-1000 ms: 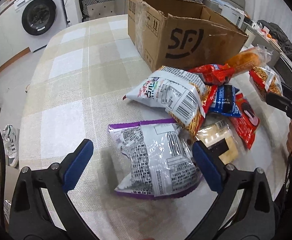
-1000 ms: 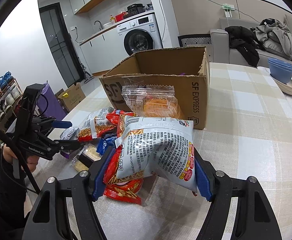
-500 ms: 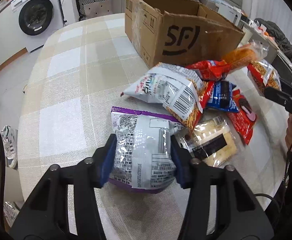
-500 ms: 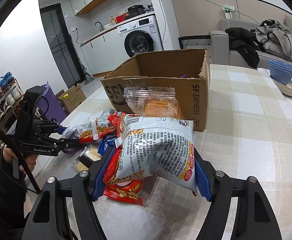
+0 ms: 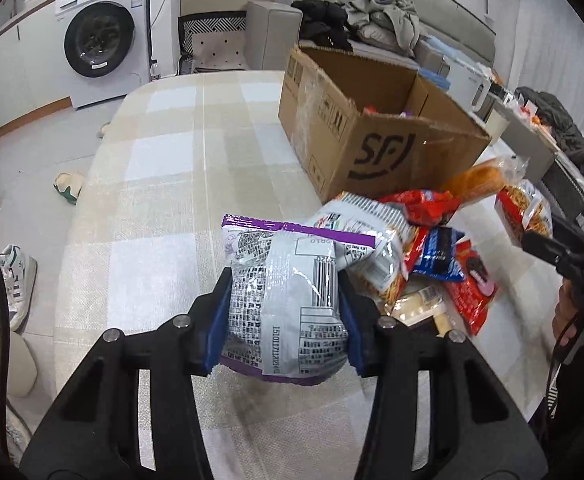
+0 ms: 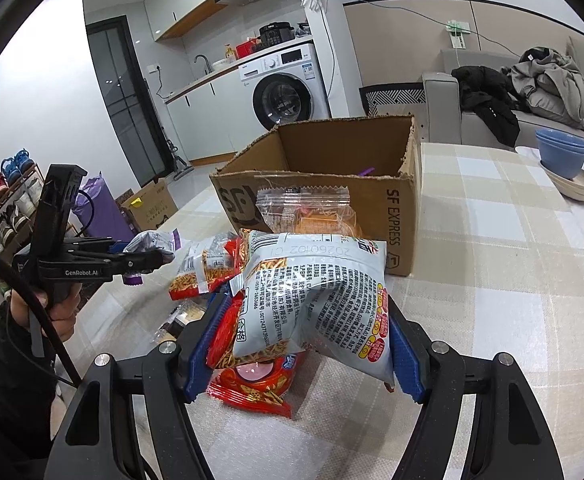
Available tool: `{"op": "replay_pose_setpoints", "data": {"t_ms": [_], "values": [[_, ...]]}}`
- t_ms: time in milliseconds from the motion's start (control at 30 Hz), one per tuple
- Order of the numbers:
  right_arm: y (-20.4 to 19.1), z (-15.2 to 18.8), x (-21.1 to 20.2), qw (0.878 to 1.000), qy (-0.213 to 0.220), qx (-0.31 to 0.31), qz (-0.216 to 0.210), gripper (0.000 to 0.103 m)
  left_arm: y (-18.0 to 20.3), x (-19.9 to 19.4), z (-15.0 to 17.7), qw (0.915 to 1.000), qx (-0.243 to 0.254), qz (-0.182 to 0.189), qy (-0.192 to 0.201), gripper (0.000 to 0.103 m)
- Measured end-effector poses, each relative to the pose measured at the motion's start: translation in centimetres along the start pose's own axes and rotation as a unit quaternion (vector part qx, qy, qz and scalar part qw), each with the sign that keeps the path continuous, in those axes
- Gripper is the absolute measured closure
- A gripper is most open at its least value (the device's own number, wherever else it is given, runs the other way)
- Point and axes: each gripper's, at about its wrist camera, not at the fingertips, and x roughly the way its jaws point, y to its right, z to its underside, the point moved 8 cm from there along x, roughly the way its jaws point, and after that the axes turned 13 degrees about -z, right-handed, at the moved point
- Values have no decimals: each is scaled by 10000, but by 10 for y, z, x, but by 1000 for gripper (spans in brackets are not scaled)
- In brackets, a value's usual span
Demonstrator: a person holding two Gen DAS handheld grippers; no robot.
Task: Organize snacks
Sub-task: 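Carry both held bags over the cardboard box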
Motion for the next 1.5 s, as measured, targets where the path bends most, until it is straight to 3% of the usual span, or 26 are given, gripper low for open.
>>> {"op": "replay_pose_setpoints", "data": {"t_ms": [267,667,1067,1500], "values": [[-6,-9,-14,9994,324,-78,-100,29,1,-31,-18,9980,-271,253,519,58],[-8,-22,-35,9969,781,-26,-36,29,7,-57,-29,9949,-411,273,875,58],[-10,-32,-56,9940,1095,17,56,29,25,-65,-34,9937,-450,293,986,58],[-9,-43,-57,9944,1052,75,109,29,63,-64,-59,9937,-262,309,1044,58]]}}
